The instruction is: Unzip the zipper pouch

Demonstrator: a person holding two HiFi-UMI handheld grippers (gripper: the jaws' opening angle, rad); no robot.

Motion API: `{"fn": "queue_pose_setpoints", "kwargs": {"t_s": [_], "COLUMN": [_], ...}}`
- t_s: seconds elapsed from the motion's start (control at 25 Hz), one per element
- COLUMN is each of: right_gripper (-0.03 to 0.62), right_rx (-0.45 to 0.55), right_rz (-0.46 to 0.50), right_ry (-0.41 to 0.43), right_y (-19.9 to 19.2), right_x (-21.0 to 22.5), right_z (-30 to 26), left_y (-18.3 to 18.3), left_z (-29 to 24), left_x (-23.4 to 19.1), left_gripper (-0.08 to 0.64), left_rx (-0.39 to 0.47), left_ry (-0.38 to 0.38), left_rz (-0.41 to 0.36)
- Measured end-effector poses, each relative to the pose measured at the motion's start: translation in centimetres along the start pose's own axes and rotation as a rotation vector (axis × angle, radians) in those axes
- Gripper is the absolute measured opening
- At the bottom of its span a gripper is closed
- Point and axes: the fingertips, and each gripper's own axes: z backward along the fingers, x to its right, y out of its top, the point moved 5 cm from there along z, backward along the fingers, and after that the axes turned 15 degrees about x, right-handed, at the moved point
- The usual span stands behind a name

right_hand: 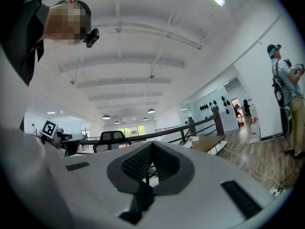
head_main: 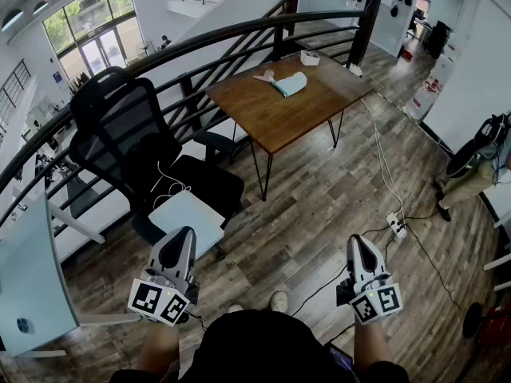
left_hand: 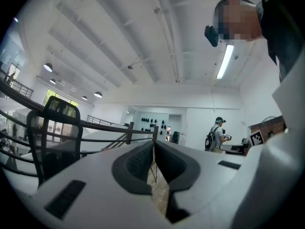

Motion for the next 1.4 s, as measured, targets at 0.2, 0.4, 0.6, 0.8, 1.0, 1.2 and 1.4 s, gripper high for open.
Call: {"fn": "queue_pose_setpoints", "kwargs": {"t_s": [0.2,0.4,0.6,0.8,1.0,1.2,1.4], "right_gripper": [-0.008,-0.008,-0.008,-0.005,0.032,0.031,0.032], "right_rx": [0.0,-0.001,0.0,0.018,0.027,0.015,0.02], "right_rz": [0.006,0.007,0.01,-0.01,-0.009,-0.003,-0.002], "right_ry": [-0.005,-0.021,-0.014,-0.004,-0.014,-0.011,-0.014], "right_y": [0.0,0.1,-0.1,-0.3,-0.4,-0.4,-0.6], "right_x": [-0.3,-0.9,-2.5,-4.4,-5.9,-7.0,-5.9], "right_z": [0.6,1.2,1.5,1.3,1.7,1.7,0.1], "left_y": [-0.1,0.2,0.6,0.6,0.2,-0.7,-1.5], "left_z": [0.3,0.7,1.6,2.4,3.3,3.7,2.4], "left_x": [-0.1,-0.1,-0.3,-0.6,-1.2,-1.7,-2.4], "left_gripper": [0.021,0.02,0.02,0.02,0.021,0.021,0.021], "left_rx": [-0.007,-0.01,-0.011,-0.018,-0.029,-0.042,-0.045], "left_ry": [-0.007,-0.021,-0.036,-0.062,-0.055,-0.065,-0.059], "left_rz": [0.005,-0.002,0.007,0.0,0.026,0.059,0.062]}}
